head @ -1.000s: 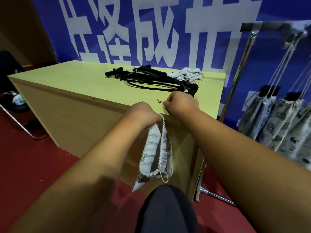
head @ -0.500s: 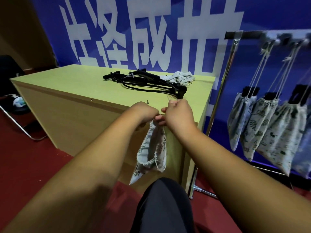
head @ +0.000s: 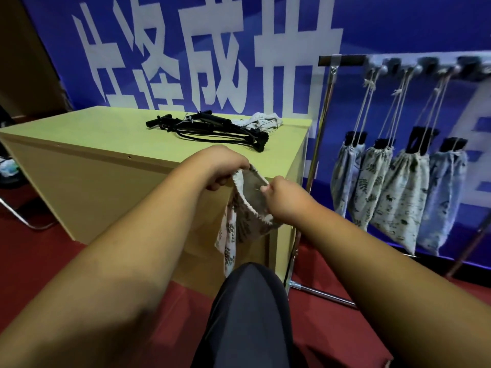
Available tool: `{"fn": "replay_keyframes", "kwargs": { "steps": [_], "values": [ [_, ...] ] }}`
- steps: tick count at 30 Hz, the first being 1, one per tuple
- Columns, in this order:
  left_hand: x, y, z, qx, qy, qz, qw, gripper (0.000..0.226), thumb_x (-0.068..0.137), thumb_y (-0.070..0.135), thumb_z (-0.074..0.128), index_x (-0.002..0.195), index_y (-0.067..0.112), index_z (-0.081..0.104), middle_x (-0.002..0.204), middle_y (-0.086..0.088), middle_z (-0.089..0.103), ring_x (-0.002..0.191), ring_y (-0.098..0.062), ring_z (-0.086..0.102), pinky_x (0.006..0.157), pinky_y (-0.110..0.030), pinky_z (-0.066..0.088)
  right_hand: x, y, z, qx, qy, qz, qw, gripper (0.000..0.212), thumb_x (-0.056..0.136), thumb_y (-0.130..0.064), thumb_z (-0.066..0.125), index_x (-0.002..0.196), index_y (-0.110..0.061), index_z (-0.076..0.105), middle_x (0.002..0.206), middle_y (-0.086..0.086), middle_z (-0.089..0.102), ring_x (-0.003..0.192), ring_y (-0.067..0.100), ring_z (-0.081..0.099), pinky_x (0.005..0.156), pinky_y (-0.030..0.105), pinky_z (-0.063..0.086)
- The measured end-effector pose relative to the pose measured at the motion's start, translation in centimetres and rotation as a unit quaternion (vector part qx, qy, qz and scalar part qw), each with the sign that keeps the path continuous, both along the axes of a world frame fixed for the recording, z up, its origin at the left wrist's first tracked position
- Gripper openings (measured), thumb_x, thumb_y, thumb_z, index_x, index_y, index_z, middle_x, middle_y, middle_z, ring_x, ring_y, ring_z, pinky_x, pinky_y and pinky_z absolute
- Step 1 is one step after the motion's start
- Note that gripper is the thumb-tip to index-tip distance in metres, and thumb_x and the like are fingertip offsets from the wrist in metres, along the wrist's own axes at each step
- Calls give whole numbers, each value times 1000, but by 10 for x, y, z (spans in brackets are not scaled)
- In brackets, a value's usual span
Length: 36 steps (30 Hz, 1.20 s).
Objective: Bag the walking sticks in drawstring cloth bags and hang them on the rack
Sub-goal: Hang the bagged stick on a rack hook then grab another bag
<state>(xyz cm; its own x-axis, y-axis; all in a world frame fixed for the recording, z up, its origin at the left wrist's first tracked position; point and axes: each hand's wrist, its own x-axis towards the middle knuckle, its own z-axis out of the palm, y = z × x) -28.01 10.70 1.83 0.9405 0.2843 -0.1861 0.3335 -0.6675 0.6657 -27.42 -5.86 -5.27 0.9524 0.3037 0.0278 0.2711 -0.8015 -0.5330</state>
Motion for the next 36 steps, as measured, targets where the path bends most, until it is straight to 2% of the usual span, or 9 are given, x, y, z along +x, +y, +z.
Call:
{"fn": "replay_keyframes", "kwargs": {
  "steps": [4, 7, 11, 15, 20, 25, 29, 33, 36],
  "values": [
    [-8, -11, 19, 12, -14, -41, 999, 35, 91, 43, 72, 72, 20, 54, 55, 0, 40, 47, -20, 37, 49, -26, 33, -4, -27, 12, -96, -45, 50, 993, 30, 113, -41, 46, 106, -13, 55, 95, 11, 64, 81, 27, 61, 64, 39, 46],
    [-13, -22, 34, 19, -27, -79, 996, 33, 92, 44, 75, 79, 19, 58, 60, 1, 40, 48, -19, 36, 48, -25, 33, -6, -46, 29, -173, -100, 63, 978, 29, 113, -45, 43, 102, -19, 49, 95, 8, 58, 87, 32, 56, 72, 40, 44],
    [-18, -38, 46, 15, -44, -119, 992, 34, 92, 44, 77, 81, 18, 57, 64, 0, 38, 50, -17, 33, 47, -26, 30, -11, -71, 57, -191, -119, 72, 972, 33, 111, -48, 47, 122, -22, 64, 112, 8, 69, 96, 29, 60, 81, 41, 51],
    [-15, -51, 44, 16, -62, -131, 989, 43, 88, 45, 82, 74, 18, 51, 67, -1, 40, 55, -19, 32, 48, -26, 29, -13, -98, 71, -171, -112, 71, 976, 36, 111, -43, 52, 146, -39, 60, 140, -1, 68, 118, 24, 65, 98, 40, 52],
    [-8, -71, 29, 96, -58, -148, 983, 48, 83, 53, 84, 76, 11, 64, 71, -7, 50, 56, -23, 41, 55, -28, 35, -9, -121, 67, -225, -108, 17, 968, 50, 106, -22, 57, 151, -41, 54, 139, -2, 69, 112, 24, 68, 95, 42, 59],
    [-1, -96, 6, 175, -64, -171, 968, 50, 87, 56, 80, 95, 7, 76, 94, -11, 73, 82, -27, 67, 73, -35, 51, -5, -138, 51, -254, -97, -12, 962, 52, 101, -18, 60, 146, -43, 58, 139, -5, 67, 113, 23, 68, 92, 45, 61],
    [1, -113, -22, 170, -49, -191, 966, 46, 94, 51, 75, 75, 11, 63, 70, -6, 53, 61, -22, 49, 56, -31, 35, 0, -153, 27, -270, -74, -15, 960, 43, 104, -24, 58, 144, -40, 62, 141, -4, 67, 118, 25, 66, 94, 43, 58],
    [7, -136, -75, 192, -2, -236, 953, 48, 100, 47, 66, 69, 13, 54, 64, -5, 46, 58, -21, 44, 53, -32, 30, 4, -166, -28, -254, -10, -7, 967, 42, 104, -26, 60, 145, -36, 62, 138, 1, 67, 118, 26, 65, 92, 37, 54],
    [17, -147, -131, 207, 27, -260, 943, 46, 103, 43, 63, 71, 10, 56, 64, -6, 47, 60, -23, 45, 51, -34, 29, 7, -175, -87, -238, 38, 0, 971, 39, 105, -33, 57, 143, -37, 63, 136, 2, 67, 117, 28, 65, 98, 45, 56]
  ]
}}
